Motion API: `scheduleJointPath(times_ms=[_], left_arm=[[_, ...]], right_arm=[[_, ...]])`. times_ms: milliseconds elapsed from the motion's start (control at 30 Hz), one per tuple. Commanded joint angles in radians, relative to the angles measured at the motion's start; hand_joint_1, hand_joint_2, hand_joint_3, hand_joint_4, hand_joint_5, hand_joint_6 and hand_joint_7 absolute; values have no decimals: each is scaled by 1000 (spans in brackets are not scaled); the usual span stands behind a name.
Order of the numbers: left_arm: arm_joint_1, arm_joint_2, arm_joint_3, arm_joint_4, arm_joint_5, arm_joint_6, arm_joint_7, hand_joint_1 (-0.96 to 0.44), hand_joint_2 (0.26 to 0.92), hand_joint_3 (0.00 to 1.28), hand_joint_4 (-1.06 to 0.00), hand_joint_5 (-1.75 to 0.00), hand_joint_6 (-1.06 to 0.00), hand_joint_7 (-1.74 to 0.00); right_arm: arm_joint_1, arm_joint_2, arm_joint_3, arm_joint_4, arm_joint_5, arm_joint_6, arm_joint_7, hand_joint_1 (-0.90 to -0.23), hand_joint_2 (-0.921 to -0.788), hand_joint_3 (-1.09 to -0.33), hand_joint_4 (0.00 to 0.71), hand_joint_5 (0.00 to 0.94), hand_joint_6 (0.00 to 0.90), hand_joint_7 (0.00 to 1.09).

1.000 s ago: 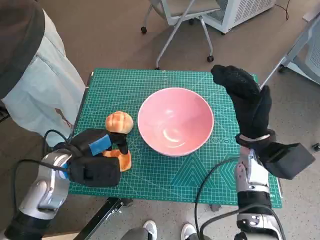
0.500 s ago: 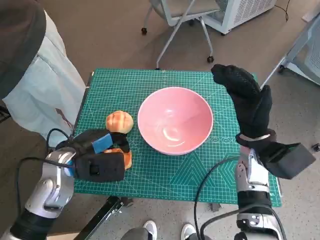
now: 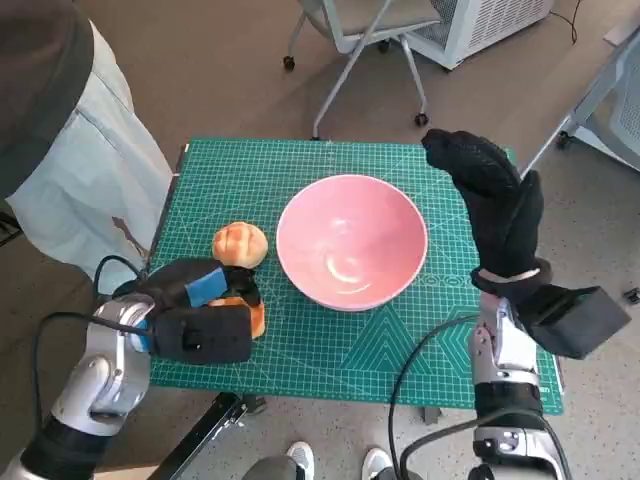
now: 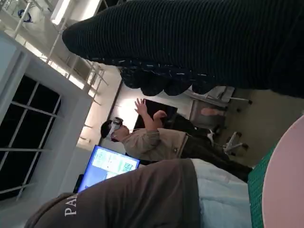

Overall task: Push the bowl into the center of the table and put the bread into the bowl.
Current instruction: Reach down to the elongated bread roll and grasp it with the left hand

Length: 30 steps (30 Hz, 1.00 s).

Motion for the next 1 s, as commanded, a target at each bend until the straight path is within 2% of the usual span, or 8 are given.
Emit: scheduleJointPath(times_ms=[33,367,1000], left_arm=[[49,10,-6,39,-19,-46,7,0,906,54,-726,-1118,-627,-1096],[57,19,16,68,-43,-124,41,3,913,56,-717,-1175,-653,-1108],[62,36,90,-59,-110,-127,-1,3,914,48,-737,-1158,-652,-1102]], right_arm=[[23,8,-2,6,-4,5,-8,-697,-921,-769,189,1,54,550],[22,8,-3,16,-4,3,-6,-705,-921,-768,189,1,56,546],[26,4,-5,8,3,15,-1,-707,-921,-767,189,1,58,541]])
